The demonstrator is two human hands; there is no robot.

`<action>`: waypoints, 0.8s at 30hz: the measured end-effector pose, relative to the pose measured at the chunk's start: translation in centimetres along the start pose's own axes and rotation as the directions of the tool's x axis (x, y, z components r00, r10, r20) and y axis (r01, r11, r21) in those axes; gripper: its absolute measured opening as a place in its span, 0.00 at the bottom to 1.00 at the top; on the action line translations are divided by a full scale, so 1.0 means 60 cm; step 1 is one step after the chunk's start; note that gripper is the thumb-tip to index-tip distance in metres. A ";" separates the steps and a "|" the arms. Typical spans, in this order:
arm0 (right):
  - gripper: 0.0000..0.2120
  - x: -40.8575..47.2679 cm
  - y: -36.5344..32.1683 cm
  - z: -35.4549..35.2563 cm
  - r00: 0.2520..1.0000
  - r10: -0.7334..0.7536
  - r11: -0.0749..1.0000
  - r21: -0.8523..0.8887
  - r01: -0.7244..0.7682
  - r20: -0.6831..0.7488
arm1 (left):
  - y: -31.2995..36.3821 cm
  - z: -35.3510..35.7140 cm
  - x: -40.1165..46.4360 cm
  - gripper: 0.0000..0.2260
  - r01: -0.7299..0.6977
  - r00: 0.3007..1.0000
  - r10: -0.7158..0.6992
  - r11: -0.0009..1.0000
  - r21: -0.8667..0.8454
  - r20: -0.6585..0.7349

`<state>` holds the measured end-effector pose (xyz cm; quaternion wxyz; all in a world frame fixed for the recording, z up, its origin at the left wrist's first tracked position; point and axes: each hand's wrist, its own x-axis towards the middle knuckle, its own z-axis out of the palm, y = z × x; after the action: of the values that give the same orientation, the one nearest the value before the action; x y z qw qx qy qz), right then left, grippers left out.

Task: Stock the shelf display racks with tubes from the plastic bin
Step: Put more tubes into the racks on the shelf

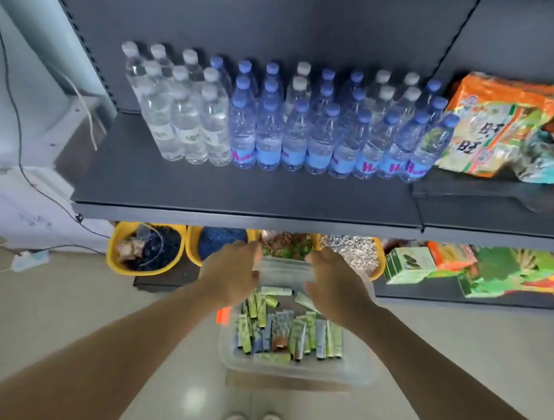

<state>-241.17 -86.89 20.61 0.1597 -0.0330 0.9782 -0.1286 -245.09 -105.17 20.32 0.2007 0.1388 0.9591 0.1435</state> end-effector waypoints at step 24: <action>0.20 0.109 0.288 0.528 0.888 0.290 0.922 0.146 -0.359 0.357 | -0.066 0.563 0.189 0.18 0.249 0.899 -0.211 0.967 -0.051 0.384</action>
<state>-237.61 -78.56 -14.91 0.3420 0.1277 0.9104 -0.1944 -241.56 -97.71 -14.54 0.4028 0.0393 0.9042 0.1368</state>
